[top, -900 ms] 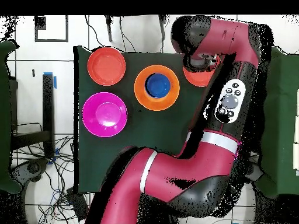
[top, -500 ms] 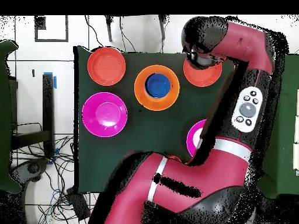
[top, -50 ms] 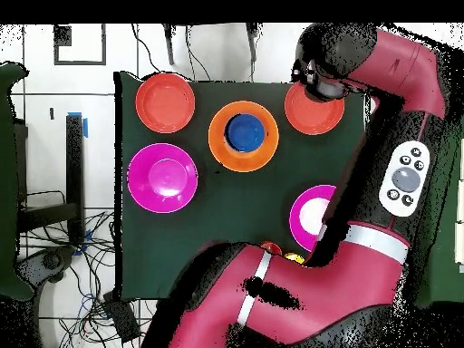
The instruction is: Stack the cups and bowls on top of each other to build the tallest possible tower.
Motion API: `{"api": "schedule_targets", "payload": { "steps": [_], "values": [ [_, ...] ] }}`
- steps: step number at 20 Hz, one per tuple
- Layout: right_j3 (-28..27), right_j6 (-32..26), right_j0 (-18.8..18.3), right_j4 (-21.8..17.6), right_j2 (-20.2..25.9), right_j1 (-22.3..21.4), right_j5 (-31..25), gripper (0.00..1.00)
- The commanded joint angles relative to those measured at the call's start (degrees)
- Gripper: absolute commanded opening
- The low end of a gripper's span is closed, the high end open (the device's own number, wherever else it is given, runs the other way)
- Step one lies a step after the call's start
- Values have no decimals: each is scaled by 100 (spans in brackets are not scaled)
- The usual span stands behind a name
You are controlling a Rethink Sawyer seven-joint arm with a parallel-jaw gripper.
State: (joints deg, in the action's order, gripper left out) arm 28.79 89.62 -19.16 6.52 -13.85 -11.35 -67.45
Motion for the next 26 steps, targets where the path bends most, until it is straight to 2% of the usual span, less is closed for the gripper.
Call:
{"api": "schedule_targets", "payload": {
  "steps": [1, 3, 9, 13, 21, 26],
  "values": [
    [1223, -632, 191, 38, 910, -97, 233, 100],
    [1355, -532, 199, 50, 971, -119, 376, 100],
    [1405, -346, 261, 54, 965, -13, -19, 100],
    [1951, -216, 332, 8, 917, -228, 332, 100],
    [2643, 139, 551, 78, 805, -717, 42, 100],
    [2787, 558, 658, 78, 657, -716, -93, 100]
  ]
}}
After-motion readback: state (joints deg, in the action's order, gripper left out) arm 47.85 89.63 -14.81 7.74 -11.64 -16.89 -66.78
